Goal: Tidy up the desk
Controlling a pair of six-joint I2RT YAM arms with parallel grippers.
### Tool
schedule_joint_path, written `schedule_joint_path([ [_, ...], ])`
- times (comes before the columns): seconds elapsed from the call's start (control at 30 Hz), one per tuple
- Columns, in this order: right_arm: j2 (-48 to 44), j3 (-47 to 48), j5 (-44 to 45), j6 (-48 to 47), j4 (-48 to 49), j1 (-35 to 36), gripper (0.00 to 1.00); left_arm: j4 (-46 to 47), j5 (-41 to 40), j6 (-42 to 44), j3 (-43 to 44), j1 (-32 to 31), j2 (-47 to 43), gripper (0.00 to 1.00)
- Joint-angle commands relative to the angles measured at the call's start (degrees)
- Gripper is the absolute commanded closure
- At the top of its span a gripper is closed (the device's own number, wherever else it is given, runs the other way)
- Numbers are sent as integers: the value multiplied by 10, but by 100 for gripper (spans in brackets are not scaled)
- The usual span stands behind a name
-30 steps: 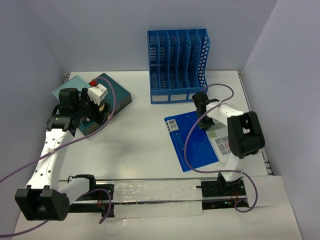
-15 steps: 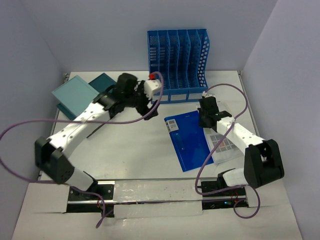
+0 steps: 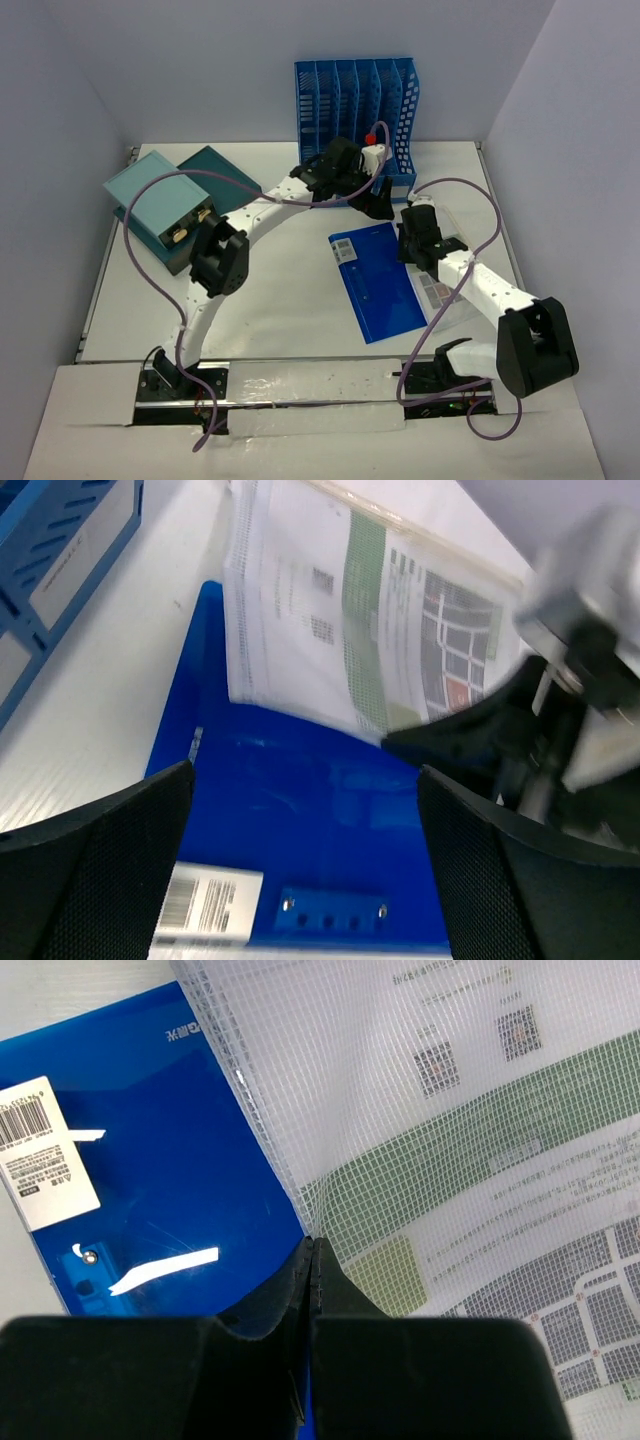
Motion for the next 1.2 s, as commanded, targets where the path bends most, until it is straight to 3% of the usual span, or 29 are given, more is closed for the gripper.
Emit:
schedule_joint_path([
  [0.0,-24,-4,0,8,33,5,100,18,9,-65,97,-13,46,1],
  [0.17,-48,-11,2,11,30,5,100,27,-8,-134,140,-26,106,1],
  [0.37,-71,-21,-2,13,29,5,100,22,-24,-198,115,-29,129,3],
  [0.57,-64,-19,-13,8,28,5,100,35,-15,-206,152,-39,157,10],
  [0.6,-63,-19,-14,8,28,6,100,37,-13,-208,159,-39,162,15],
  [0.77,-75,-21,-31,2,31,11,100,65,0,-216,164,-39,175,65],
  [0.83,-77,-20,-30,0,25,14,100,72,26,-228,161,-39,180,93],
  [0.87,-77,-20,-30,-1,23,15,100,74,36,-235,159,-38,181,99],
  [0.97,-72,-9,-21,-6,5,18,100,75,55,-252,149,-38,175,100],
  [1.0,-69,-1,-12,-8,-7,21,97,73,58,-254,147,-38,170,100],
  [1.07,-62,18,15,-10,-25,47,60,70,59,-251,147,-37,158,100],
  [1.17,-48,34,138,-10,-49,109,38,66,56,-248,155,-32,144,100],
])
